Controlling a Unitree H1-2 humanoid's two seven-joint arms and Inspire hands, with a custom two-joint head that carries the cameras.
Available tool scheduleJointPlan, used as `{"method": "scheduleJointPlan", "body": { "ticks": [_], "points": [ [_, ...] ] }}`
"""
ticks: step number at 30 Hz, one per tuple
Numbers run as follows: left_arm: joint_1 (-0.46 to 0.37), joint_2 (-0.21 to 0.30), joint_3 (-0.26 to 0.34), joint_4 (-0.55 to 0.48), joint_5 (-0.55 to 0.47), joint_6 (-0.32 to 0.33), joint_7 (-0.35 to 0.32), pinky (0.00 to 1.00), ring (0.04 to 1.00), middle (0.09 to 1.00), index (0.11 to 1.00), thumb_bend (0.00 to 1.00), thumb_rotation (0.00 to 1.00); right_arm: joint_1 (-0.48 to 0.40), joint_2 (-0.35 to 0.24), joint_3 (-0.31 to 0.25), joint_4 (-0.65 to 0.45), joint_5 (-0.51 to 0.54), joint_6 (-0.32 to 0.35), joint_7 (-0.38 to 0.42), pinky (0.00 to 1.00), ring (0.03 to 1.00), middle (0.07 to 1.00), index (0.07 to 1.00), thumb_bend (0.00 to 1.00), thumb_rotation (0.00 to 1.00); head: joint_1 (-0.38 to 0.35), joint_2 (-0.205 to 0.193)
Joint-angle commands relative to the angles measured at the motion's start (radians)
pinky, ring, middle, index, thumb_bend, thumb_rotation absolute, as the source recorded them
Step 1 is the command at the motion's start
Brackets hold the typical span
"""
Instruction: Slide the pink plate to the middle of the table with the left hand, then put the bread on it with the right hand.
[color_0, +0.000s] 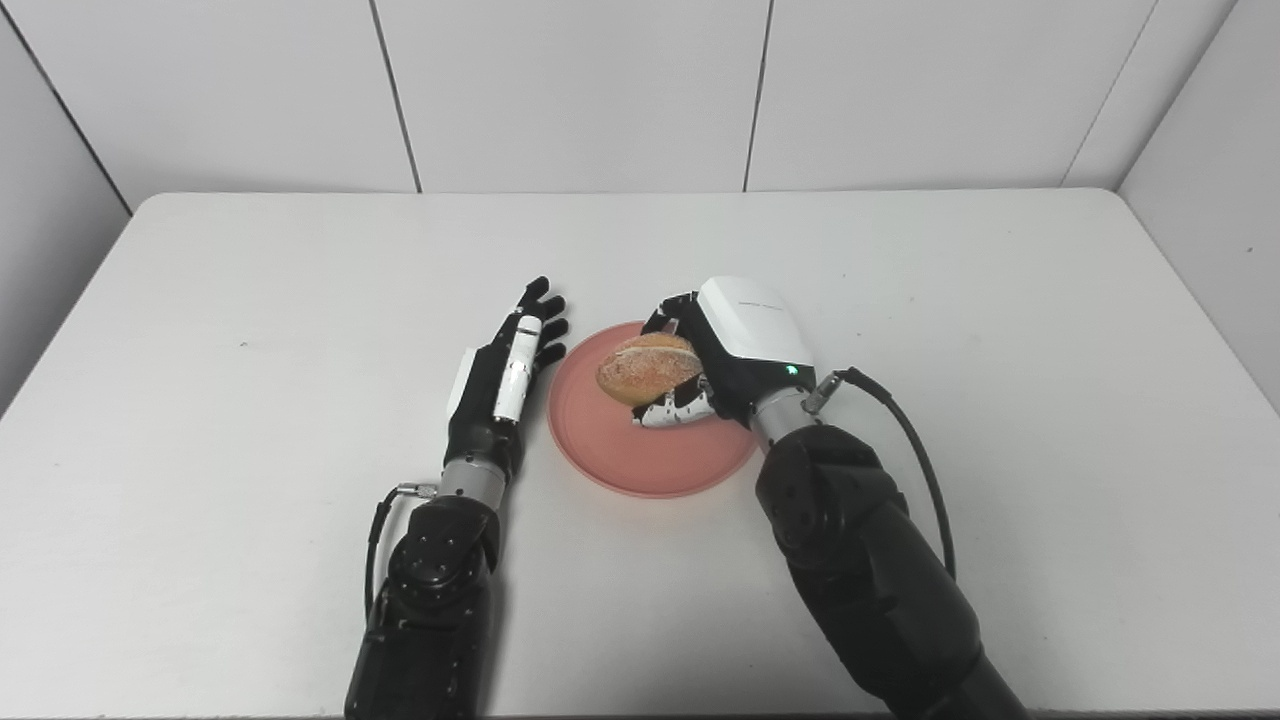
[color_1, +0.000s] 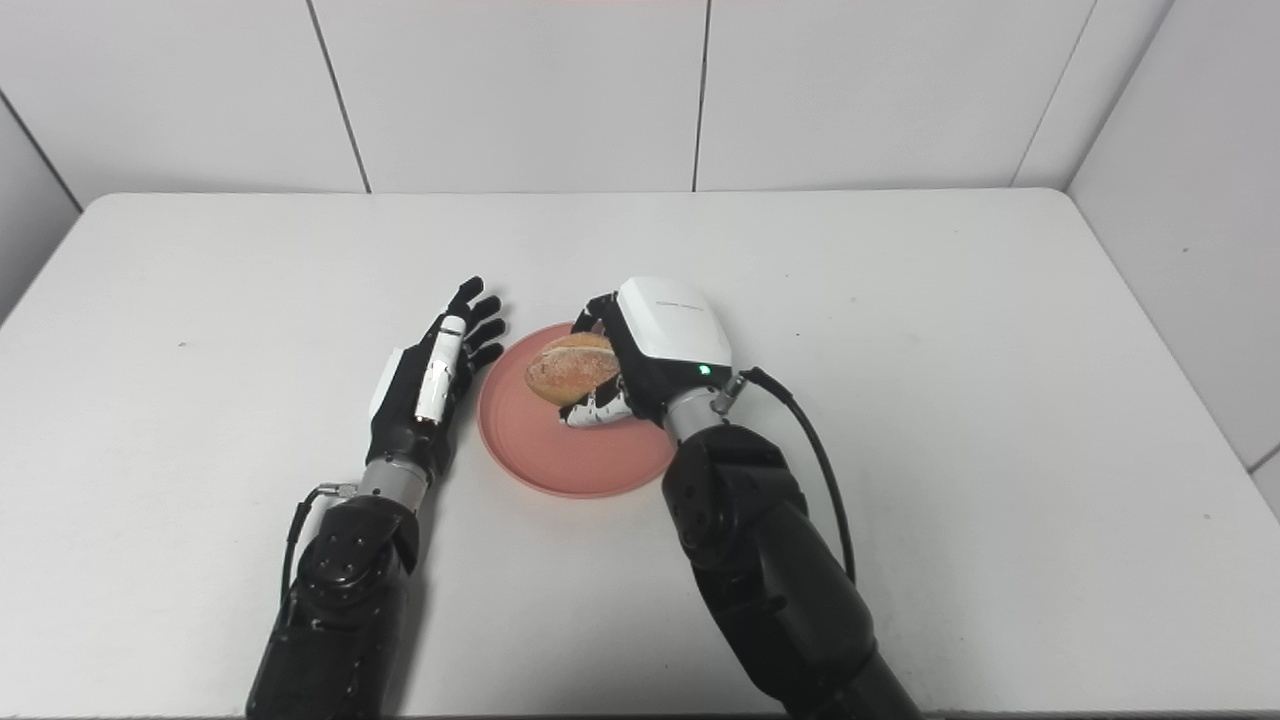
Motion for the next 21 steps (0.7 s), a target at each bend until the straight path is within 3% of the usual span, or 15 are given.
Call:
{"method": "scheduleJointPlan", "body": {
  "ticks": [1,13,21],
  "points": [
    [-0.017,-0.011,-0.005,-0.023,-0.006,-0.005,-0.012,0.86,0.890,0.907,0.907,0.35,1.00,-0.025,-0.001,0.003,-0.004,-0.005,-0.029,-0.025,0.24,0.321,0.408,0.530,0.52,0.00,0.002,0.003],
    [-0.018,-0.011,-0.008,-0.028,-0.002,-0.002,-0.011,0.86,0.884,0.902,0.899,0.35,1.00,-0.023,-0.009,0.020,0.029,0.001,-0.043,-0.035,0.23,0.309,0.408,0.535,0.51,0.00,0.003,0.007],
    [-0.018,-0.011,-0.007,-0.033,-0.007,0.003,-0.015,0.86,0.888,0.903,0.898,0.34,1.00,-0.025,-0.010,0.026,0.015,0.002,-0.026,0.002,0.24,0.328,0.417,0.530,0.52,0.01,0.004,0.009]
  ]
}}
